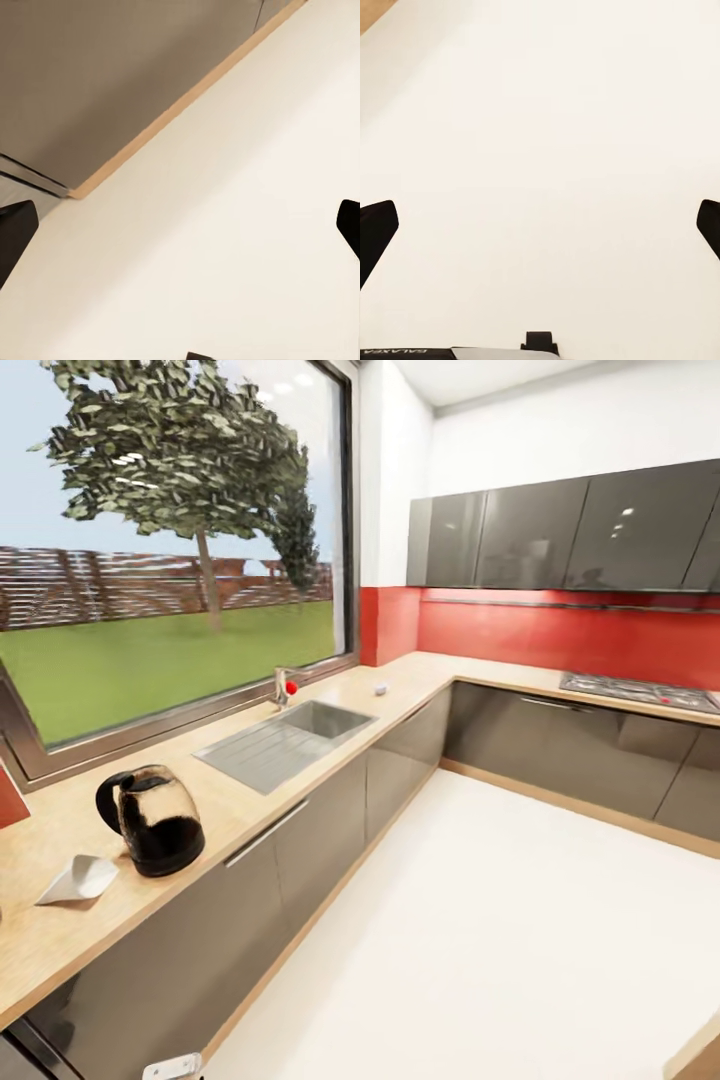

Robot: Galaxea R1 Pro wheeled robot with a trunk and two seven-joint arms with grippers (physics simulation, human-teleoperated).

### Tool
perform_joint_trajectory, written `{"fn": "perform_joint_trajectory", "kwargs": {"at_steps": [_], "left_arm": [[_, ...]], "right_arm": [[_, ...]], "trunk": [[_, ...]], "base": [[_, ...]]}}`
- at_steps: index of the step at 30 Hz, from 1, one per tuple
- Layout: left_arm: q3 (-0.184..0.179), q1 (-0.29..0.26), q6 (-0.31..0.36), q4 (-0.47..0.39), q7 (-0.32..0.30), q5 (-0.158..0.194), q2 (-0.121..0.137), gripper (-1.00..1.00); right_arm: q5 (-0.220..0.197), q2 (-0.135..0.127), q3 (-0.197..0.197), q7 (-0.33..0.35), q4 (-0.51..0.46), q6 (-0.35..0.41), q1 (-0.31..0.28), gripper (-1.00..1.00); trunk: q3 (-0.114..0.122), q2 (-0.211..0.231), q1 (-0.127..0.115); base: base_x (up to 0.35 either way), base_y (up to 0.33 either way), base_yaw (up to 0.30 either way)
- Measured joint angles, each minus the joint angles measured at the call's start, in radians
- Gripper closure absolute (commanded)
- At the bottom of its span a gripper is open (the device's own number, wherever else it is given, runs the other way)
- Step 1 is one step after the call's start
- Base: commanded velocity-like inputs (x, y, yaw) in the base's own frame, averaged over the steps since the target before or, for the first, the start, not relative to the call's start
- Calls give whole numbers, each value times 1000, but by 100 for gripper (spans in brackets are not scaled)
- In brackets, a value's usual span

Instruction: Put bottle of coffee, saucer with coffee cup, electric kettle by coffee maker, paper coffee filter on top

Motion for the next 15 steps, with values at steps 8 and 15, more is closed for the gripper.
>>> {"fn": "perform_joint_trajectory", "kwargs": {"at_steps": [8,15], "left_arm": [[0,0,0,0,1,1,0,-100],[0,0,0,0,0,0,-1,-100]], "right_arm": [[0,0,0,0,0,1,0,-100],[0,0,0,0,0,1,0,-100]], "trunk": [[0,0,0],[0,0,0]], "base": [[263,-197,275],[233,-160,276]]}}
